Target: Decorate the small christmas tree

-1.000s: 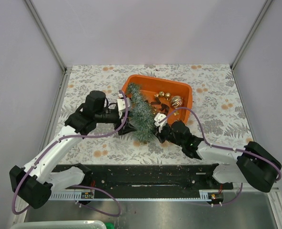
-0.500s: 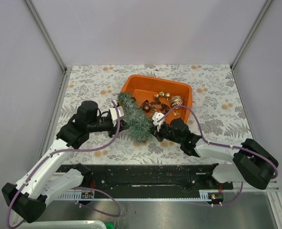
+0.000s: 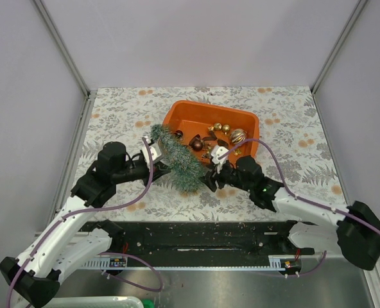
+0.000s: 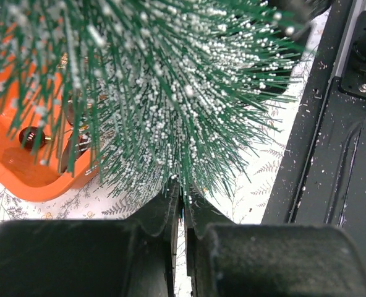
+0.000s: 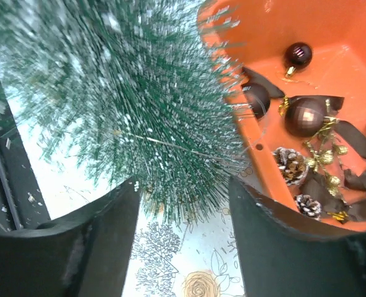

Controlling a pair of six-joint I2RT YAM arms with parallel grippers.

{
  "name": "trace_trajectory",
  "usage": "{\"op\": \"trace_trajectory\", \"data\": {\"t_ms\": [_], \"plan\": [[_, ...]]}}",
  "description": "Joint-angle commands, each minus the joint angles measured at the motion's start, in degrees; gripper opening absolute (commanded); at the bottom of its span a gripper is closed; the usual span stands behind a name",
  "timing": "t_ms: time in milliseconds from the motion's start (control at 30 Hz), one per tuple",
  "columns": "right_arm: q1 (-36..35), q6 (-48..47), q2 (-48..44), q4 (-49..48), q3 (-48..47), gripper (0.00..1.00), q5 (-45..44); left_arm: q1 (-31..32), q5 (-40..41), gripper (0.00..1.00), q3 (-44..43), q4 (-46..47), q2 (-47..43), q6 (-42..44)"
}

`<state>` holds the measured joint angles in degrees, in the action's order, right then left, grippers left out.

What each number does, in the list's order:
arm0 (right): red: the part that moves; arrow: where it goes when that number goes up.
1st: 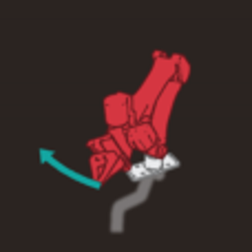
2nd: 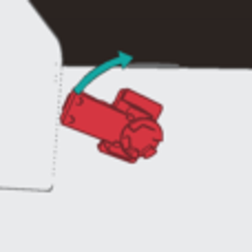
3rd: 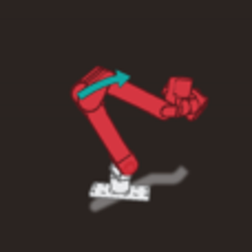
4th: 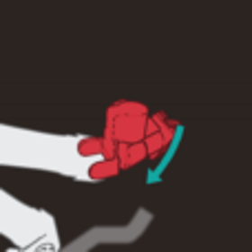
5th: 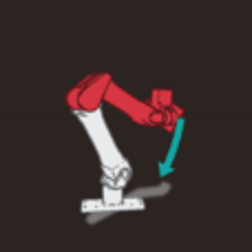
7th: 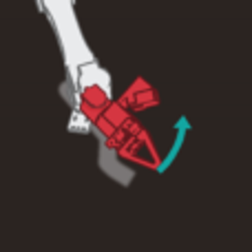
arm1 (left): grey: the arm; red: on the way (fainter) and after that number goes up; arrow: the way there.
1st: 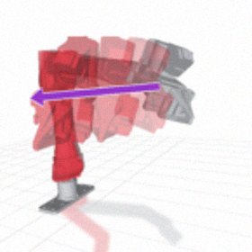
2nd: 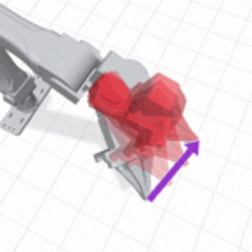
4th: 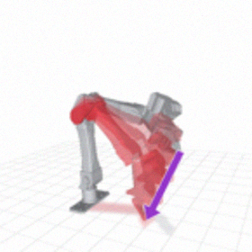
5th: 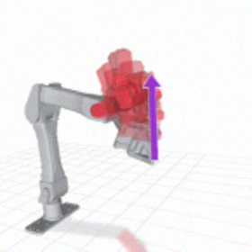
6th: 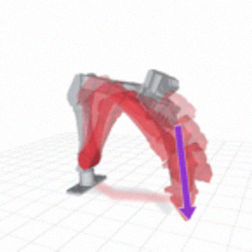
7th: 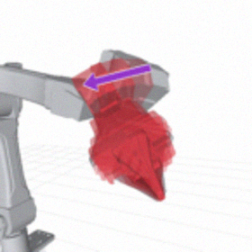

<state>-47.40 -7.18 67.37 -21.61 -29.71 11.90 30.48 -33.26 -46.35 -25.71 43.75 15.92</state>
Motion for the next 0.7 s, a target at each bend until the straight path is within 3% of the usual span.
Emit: {"op": "trace_trajectory", "data": {"t_ms": [0, 233, 333, 667], "plan": [[0.6, 3.6, -10.3, 11.0, -4.8, 0.74, -6.5, 0.2, 2.9, 0.07, -0.6, 5.2, 0.5, -3.4], [1.1, 4.8, -19.7, 24.7, -9.5, 0.97, -17.1, 0.2, 4.6, 0.06, 0.0, 6.7, 0.3, -4.8], [3.5, 6.8, -18.4, 25.5, -12.7, 0.99, -24.2, 0.1, 5.0, 0.06, -0.4, 6.7, -0.1, -5.7], [16.9, 15.7, 17.4, 33.5, -41.5, 0.99, -19.2, 0.2, 2.8, 0.06, -3.3, 2.9, -1.7, -8.1]]}}
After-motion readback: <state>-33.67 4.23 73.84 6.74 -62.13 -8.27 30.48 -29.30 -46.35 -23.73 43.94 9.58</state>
